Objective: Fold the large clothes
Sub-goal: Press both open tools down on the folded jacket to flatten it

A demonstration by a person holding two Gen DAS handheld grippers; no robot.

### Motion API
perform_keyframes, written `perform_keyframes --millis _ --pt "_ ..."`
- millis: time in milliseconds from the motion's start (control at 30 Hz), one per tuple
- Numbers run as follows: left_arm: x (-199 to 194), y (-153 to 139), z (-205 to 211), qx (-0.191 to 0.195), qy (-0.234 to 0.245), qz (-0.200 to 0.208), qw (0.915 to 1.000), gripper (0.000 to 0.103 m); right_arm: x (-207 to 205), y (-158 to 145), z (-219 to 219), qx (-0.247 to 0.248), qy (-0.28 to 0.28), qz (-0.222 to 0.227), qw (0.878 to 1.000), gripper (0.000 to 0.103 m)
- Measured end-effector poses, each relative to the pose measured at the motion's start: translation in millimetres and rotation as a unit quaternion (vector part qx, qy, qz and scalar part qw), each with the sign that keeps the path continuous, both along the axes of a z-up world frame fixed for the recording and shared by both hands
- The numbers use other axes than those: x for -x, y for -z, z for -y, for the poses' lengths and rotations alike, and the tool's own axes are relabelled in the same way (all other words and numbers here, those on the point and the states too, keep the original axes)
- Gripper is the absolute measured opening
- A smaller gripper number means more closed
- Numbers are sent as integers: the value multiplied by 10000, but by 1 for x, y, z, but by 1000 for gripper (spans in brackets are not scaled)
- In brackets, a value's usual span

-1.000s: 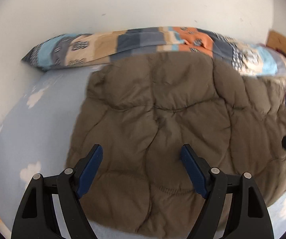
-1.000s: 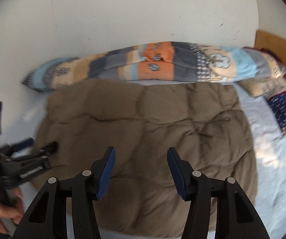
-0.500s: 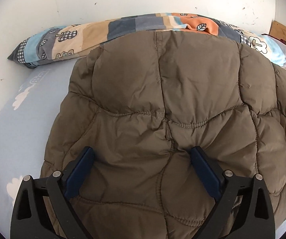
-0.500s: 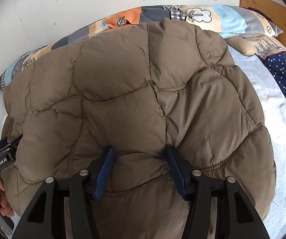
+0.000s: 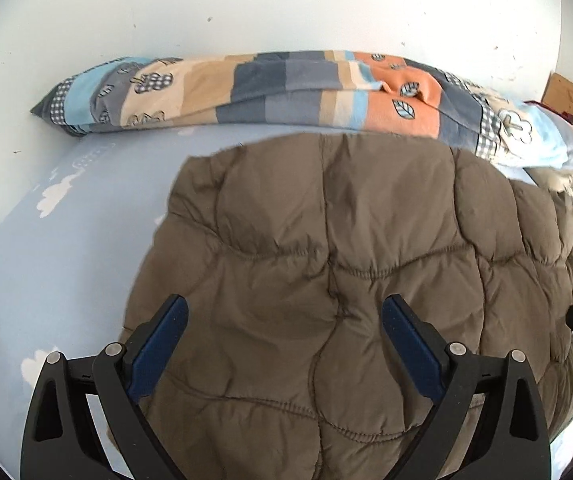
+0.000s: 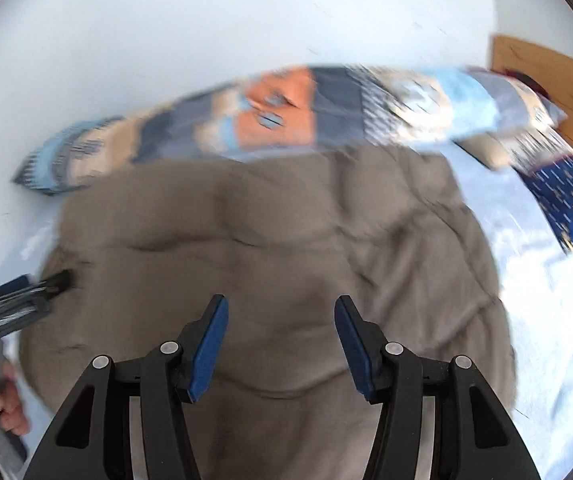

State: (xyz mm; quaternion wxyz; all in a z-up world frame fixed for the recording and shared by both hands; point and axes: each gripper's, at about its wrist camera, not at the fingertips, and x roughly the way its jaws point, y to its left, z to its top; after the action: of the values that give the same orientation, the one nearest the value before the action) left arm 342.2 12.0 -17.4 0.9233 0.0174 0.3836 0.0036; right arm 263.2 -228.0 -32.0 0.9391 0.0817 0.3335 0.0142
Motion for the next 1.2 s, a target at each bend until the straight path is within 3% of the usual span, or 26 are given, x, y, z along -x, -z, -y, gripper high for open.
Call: perform_keyframes --millis 100,233,400,567,667,767,867,1000,1100,1200 --pt "-1 1 -8 -112 -255 9 9996 98 8 -6 -24 -31 -543 252 9982 58" --pt "-8 15 -21 -232 -529 -272 9980 98 8 4 -57 168 -1094 61 9938 58" --pt "-15 35 -27 -120 -505 -644 9966 98 -10 31 -59 57 -1177 -535 9916 59" --pt "-13 29 -28 -30 -524 -597 9968 98 -4 18 -49 -318 -1159 -443 9918 59" --pt "-6 17 -25 101 -446 -424 9981 98 2 -6 -26 -502 -809 -86 9954 59" --pt "1 5 -19 91 -252 -176 9995 98 3 -18 6 -297 -151 91 9994 59" --pt "4 2 -13 41 -86 -69 9999 98 0 -12 43 -183 560 -137 9982 59" --pt "-4 22 -4 34 87 -428 9990 98 -9 15 83 -591 1197 -789 9879 59" --pt "-4 28 1 -75 69 -438 9990 98 -14 42 95 -1231 1246 -1247 9766 59" --pt "2 19 7 -255 72 -192 9995 98 -14 31 88 -1059 1237 -1127 9802 59"
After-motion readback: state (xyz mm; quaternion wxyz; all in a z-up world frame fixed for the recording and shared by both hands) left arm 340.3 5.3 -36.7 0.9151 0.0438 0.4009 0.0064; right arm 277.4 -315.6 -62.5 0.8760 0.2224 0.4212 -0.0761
